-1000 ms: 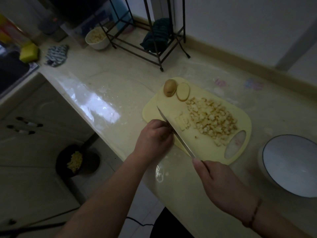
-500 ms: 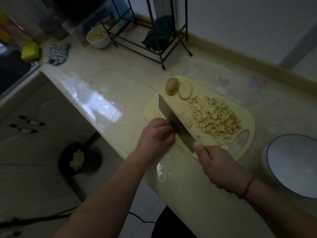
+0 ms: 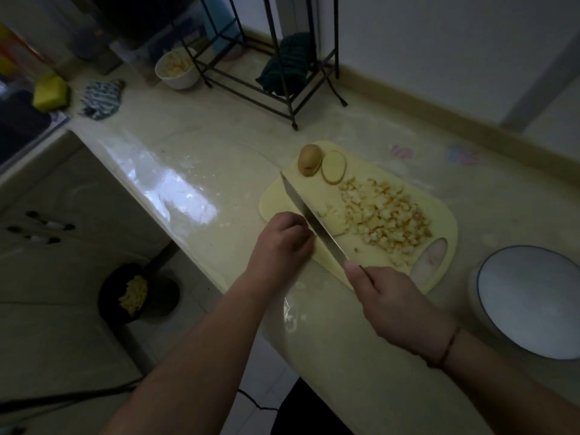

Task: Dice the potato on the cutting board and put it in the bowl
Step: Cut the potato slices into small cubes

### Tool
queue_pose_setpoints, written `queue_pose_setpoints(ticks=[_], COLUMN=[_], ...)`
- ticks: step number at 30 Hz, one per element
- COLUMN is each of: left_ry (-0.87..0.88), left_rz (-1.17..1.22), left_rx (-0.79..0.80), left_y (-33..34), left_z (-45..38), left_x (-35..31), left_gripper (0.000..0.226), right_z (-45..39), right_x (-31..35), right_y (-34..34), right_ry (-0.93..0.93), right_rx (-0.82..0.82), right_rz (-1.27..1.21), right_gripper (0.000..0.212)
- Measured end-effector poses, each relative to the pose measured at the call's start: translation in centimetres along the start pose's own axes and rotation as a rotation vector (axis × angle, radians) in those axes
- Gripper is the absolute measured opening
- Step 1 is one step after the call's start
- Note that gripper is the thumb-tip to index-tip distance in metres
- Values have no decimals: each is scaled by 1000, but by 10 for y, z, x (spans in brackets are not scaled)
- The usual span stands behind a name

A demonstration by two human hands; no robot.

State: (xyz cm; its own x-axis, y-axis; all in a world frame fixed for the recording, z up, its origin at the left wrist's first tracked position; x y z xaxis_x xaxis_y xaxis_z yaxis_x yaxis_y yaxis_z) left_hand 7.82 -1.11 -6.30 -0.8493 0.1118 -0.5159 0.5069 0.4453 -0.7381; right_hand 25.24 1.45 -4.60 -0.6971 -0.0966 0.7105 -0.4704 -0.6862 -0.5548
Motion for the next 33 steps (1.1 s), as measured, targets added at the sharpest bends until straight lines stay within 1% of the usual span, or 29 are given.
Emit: queue_pose_setpoints(ticks=[8,13,17,22,25,28,30,33], left_ry=[-1,23,-14,-112,-111,-97,-72,-66], left_rz=[-62,-99,-88,-28,-15,-11,-21,-37], left_rx=[2,25,48,51,48,41,35,11], left_y=[-8,-8,-4,-1,-1,-3,-4,-5], left_z=[7,6,1,4,3,1,0,0], left_x=[-5,-6,-2,7,6,4,2,2], left_gripper=[19,22,26,20,24,21,21,21], right_z=[-1,2,5,2,-10,-22,-26,-23], right_x=[2,1,3,4,12,20,15,-8], right_y=[5,8,10,15,18,19,14,3], right_ry=[-8,-13,-20,-24,-37,-58,-27,102], right_rx=[1,0,8,44,56,55,55,56], right_rz=[44,51,56,100,95,94,44,-96], right_gripper=[56,56,56,55,55,54,56,57])
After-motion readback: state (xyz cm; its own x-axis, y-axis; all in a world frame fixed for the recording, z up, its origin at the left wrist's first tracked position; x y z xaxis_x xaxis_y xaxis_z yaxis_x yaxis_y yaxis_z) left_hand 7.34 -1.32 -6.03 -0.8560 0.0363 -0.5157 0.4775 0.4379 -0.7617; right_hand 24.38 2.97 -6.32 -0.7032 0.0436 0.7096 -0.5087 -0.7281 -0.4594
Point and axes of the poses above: each hand's wrist, its own z-axis away from the middle knuckle, its own y-axis out of the palm, x = y × z, the point moved 9 cm from there along -z, towards the middle knuckle, and after that the axes turned 4 degrees about y, right-handed, at the moved point
